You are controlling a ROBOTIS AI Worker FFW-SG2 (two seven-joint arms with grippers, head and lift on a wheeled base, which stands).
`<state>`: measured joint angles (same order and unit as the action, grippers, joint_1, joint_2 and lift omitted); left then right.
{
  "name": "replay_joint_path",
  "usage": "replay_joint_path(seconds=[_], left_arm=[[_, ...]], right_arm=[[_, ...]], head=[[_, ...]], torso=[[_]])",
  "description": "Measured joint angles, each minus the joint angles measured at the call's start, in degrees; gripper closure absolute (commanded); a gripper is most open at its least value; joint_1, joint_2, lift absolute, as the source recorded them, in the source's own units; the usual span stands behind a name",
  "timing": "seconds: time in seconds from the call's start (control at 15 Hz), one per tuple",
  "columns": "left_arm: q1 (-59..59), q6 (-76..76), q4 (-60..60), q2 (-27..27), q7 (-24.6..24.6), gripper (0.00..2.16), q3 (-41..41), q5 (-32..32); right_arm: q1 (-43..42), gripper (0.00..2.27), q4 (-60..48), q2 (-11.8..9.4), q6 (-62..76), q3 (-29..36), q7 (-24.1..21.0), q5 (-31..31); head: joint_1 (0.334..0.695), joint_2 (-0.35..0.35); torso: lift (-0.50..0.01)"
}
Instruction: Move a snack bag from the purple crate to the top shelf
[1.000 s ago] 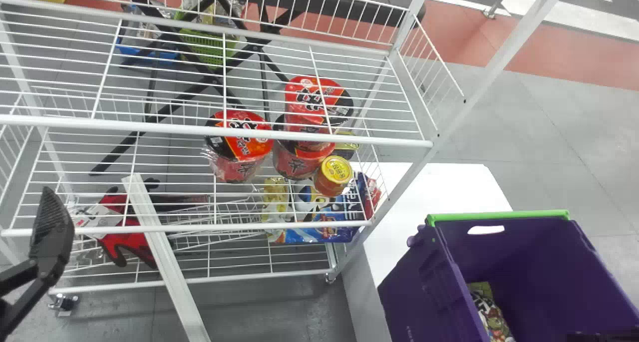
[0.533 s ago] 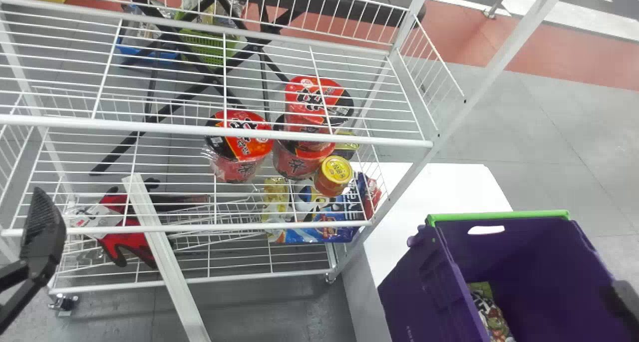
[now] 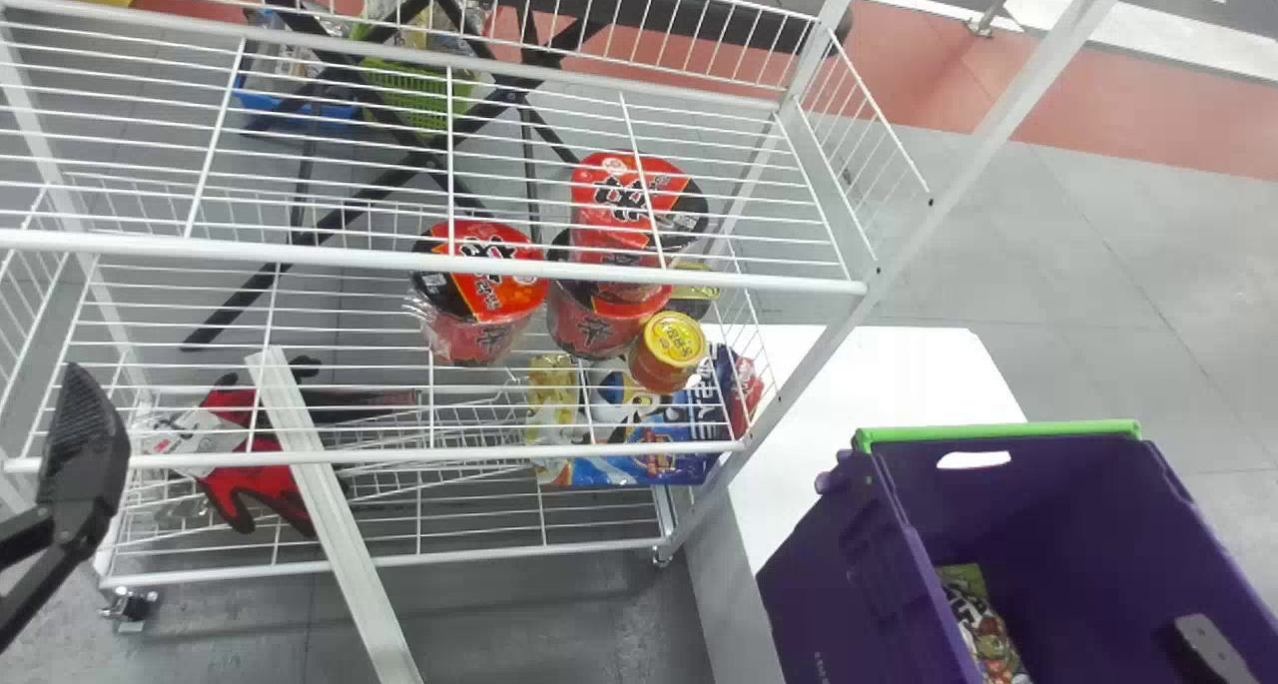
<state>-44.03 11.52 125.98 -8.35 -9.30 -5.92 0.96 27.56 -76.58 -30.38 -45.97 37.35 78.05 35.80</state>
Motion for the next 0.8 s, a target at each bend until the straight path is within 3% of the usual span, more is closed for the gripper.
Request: replay_joint_path(seconds=[0.33,0.8], left_arm=[[0.9,0.1,-1.7,-0.3,0.3,0.04,0.9,1.4],[2.0,0.1,-2.6,-0.3,0.4,0.04,0.6,1.6]], right_arm=[[-0.5,0.01,5.1,-0.2,0.5,-0.8,0.0,2.1],[1.1,0.02,7.0,1.5,1.2,-0.9,0.0,4.7]], head=[[0.695,-0.350],[0.695,-0.350]], torso=[[-0.454],[-0.454]])
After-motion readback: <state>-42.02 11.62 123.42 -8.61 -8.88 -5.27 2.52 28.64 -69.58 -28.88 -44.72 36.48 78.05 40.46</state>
